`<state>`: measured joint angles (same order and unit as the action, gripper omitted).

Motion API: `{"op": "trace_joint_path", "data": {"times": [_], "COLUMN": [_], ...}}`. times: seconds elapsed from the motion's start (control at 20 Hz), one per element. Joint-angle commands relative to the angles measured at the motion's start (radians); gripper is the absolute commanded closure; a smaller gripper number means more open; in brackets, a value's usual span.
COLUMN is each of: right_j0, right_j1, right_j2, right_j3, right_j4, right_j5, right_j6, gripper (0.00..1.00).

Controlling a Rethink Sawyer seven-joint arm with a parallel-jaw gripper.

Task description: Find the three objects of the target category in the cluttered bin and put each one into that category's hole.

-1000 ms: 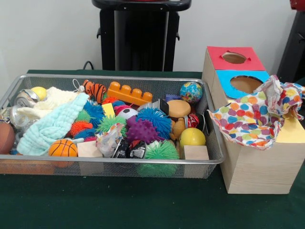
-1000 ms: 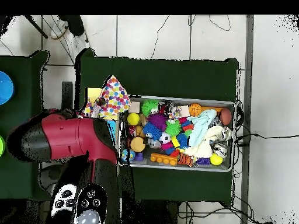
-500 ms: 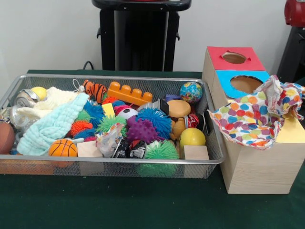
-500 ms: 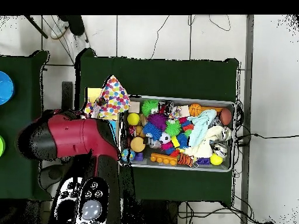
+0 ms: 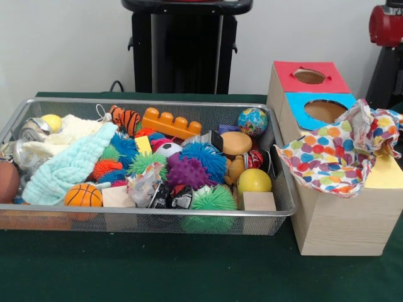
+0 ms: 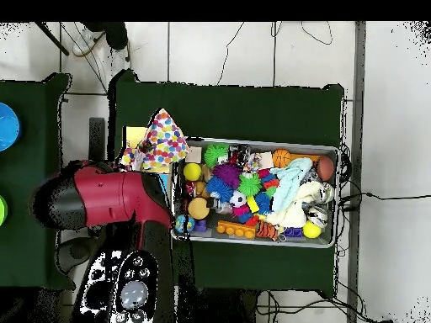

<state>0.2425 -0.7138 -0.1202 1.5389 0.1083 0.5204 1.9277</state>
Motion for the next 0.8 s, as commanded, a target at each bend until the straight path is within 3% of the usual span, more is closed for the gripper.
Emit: {"op": "trace_joint_path", "data": {"times": [0.05, 0.8], "right_j0": [-0.035, -0.075], "right_j1": [0.061, 0.151], "right_j2": [0.059, 0.099], "right_j3": [0.091, 0.059], "right_j4": [0.011, 0.001], "right_j5": [-0.068, -0.160], "right_j6": [0.161, 0.124], "gripper": [1.00, 1.00]}}
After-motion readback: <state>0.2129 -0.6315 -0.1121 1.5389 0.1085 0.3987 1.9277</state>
